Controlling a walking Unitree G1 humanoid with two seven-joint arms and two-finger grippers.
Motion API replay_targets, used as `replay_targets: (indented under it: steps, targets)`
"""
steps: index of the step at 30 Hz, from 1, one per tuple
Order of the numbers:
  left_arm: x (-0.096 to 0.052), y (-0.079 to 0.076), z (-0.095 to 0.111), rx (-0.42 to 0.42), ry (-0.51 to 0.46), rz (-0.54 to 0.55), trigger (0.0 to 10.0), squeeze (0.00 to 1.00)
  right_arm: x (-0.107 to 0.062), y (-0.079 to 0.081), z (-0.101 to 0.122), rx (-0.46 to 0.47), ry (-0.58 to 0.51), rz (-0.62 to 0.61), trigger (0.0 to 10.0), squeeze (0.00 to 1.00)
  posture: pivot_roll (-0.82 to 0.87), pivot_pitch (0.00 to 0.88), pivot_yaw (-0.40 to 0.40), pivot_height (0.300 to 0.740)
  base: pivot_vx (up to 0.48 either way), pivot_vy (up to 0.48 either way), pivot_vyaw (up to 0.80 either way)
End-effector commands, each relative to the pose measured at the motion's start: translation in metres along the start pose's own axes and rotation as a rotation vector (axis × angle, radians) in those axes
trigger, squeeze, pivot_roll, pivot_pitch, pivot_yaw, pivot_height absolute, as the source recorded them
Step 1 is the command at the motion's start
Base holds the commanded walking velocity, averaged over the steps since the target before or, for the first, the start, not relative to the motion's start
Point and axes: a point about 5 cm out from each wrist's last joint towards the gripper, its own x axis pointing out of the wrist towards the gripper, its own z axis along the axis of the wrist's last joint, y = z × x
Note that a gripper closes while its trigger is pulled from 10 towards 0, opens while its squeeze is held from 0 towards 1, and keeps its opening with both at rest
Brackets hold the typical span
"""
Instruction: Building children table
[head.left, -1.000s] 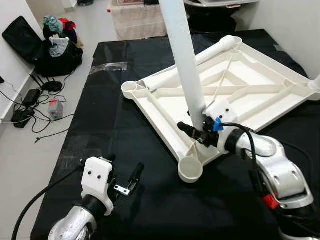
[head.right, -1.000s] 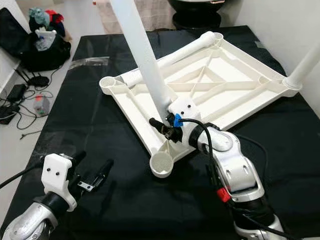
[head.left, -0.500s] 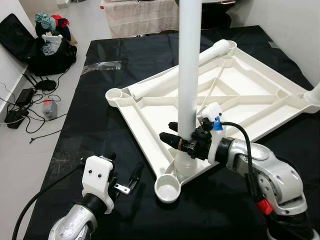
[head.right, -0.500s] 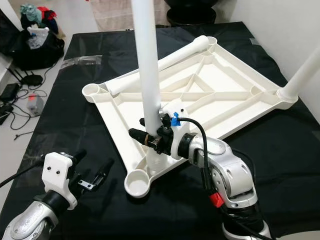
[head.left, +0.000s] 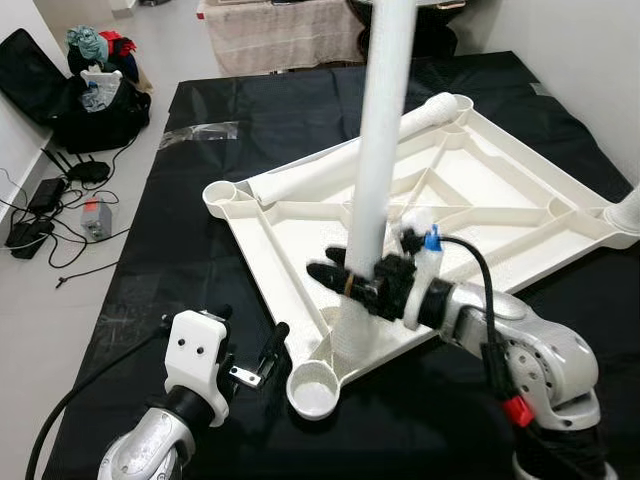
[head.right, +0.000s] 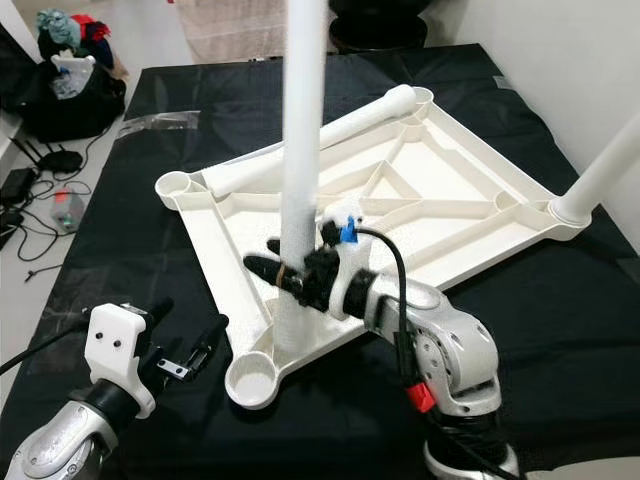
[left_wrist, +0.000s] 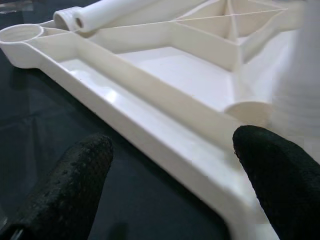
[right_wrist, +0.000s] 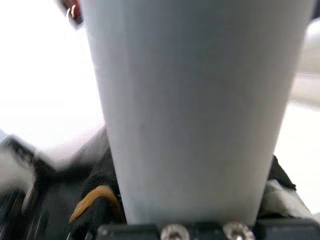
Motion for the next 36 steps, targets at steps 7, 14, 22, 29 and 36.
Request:
replay_targets:
  steps: [7,14,22,29,36]
  targets:
    - [0.004,0.006,-0.008,0.027,0.04,0.031,10.0,0.0,-0.006,-0.017,0.033,0.085,-0.233,-0.088,10.0,0.0,0.02,0.174,0.02,0.74,0.0,0.0,0.0]
    - [0.012,0.015,-0.004,0.073,0.02,0.086,10.0,0.0,-0.01,-0.033,0.047,0.09,-0.335,-0.195,10.0,0.0,0.01,0.149,0.019,0.74,0.0,0.0,0.0]
    - [0.035,0.028,0.004,0.098,-0.021,0.164,10.0,0.0,-0.014,-0.053,0.059,-0.301,-0.27,-0.411,10.0,0.0,-0.01,0.114,0.016,0.74,0.0,0.0,0.0]
    - [0.038,0.02,0.002,0.038,-0.003,0.117,10.0,0.0,-0.017,-0.056,0.058,-0.354,-0.255,-0.431,10.0,0.0,-0.02,0.097,0.008,0.74,0.0,0.069,0.0]
    - [0.04,0.018,-0.002,0.05,0.013,0.114,10.0,0.0,-0.014,-0.051,0.049,-0.397,-0.259,-0.427,10.0,0.0,-0.02,0.084,0.005,0.74,0.0,0.48,0.0]
